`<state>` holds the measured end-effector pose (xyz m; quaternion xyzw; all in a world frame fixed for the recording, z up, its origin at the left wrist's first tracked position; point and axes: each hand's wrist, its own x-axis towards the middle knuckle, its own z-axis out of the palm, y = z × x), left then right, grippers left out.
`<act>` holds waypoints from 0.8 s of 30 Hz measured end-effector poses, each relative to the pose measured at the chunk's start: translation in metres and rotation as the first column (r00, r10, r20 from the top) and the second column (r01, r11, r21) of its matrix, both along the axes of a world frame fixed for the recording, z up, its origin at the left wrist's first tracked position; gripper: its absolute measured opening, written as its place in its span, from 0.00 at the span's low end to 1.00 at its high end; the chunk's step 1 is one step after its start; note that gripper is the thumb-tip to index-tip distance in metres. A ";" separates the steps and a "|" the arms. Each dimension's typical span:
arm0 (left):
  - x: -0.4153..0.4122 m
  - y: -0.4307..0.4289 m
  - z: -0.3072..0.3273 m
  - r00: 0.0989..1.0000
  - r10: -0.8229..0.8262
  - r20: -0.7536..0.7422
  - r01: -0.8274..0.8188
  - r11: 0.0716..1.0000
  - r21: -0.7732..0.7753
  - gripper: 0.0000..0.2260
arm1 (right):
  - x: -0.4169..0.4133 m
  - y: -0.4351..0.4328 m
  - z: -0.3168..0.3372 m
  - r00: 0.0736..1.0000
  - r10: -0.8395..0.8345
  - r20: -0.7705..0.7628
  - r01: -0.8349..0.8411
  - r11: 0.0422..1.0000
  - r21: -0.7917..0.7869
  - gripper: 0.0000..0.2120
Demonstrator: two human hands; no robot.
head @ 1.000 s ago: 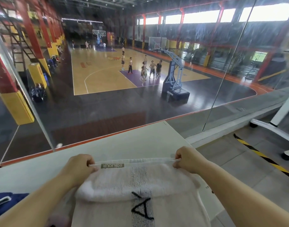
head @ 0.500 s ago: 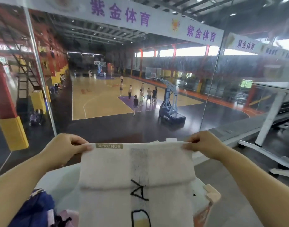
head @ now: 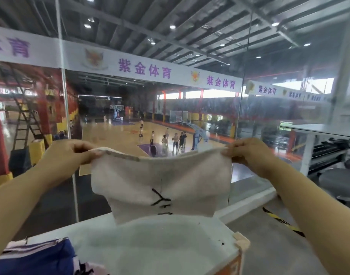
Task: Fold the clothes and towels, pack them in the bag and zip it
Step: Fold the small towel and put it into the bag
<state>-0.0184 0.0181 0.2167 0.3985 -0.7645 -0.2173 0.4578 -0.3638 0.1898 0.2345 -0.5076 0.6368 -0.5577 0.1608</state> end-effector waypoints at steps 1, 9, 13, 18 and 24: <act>0.002 0.003 0.000 0.997 0.023 -0.077 -0.024 1.000 -0.015 0.04 | 0.002 0.003 0.000 0.996 -0.076 -0.049 0.073 0.995 -0.061 0.03; -0.002 0.026 0.006 0.994 0.088 -0.070 -0.092 0.995 -0.046 0.06 | 0.020 0.019 0.000 0.888 -0.235 -0.396 0.221 0.972 -0.081 0.05; 0.006 0.025 0.003 0.992 0.045 -0.115 -0.043 0.999 0.017 0.03 | 0.020 0.032 -0.002 0.895 -0.211 -0.392 0.200 0.977 -0.070 0.03; 0.014 0.024 -0.009 0.980 -0.071 -0.187 0.094 0.989 0.117 0.06 | 0.017 0.043 -0.011 0.963 -0.111 -0.246 0.088 0.991 -0.099 0.05; 0.035 0.011 -0.020 0.889 -0.272 -0.369 0.368 0.904 0.220 0.10 | 0.005 0.056 -0.021 0.981 0.194 0.004 -0.191 0.966 -0.174 0.21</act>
